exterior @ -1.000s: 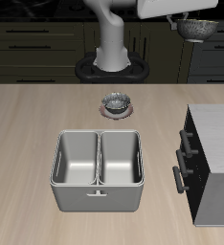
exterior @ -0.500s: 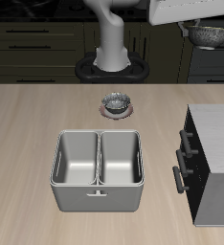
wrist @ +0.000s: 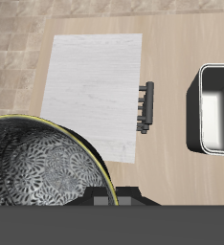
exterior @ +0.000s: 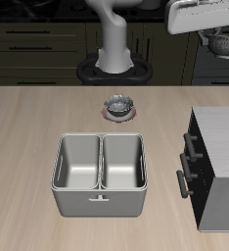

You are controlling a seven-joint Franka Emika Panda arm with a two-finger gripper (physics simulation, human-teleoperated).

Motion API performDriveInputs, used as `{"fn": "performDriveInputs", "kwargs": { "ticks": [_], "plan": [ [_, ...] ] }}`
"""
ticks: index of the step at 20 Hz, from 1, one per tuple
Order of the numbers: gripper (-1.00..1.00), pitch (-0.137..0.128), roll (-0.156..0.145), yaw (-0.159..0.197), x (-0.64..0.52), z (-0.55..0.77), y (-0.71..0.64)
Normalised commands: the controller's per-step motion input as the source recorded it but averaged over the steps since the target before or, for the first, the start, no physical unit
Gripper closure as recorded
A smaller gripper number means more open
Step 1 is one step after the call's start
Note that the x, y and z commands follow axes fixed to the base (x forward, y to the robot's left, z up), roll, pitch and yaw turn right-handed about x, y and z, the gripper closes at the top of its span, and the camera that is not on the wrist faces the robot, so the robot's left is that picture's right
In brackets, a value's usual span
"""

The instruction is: Pick up the bowl on the table and place it on top of the white cabinet

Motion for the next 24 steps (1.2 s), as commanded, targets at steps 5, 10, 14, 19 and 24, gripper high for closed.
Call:
{"fn": "performDriveInputs", "kwargs": {
  "ticks": [5, 10, 14, 19, 24],
  "plan": [
    [1.0, 0.007, 0.013, 0.004, 0.15, -0.04, 0.28],
    [1.0, 0.007, 0.006, -0.023, 0.09, 0.0, 0.15],
    [1.0, 0.007, -0.001, -0.002, 0.17, -0.03, 0.19],
    [1.0, -0.013, -0.006, 0.012, 0.13, 0.03, 0.1],
    [1.0, -0.01, -0.017, 0.004, 0.15, 0.02, 0.04]
  ]
}}
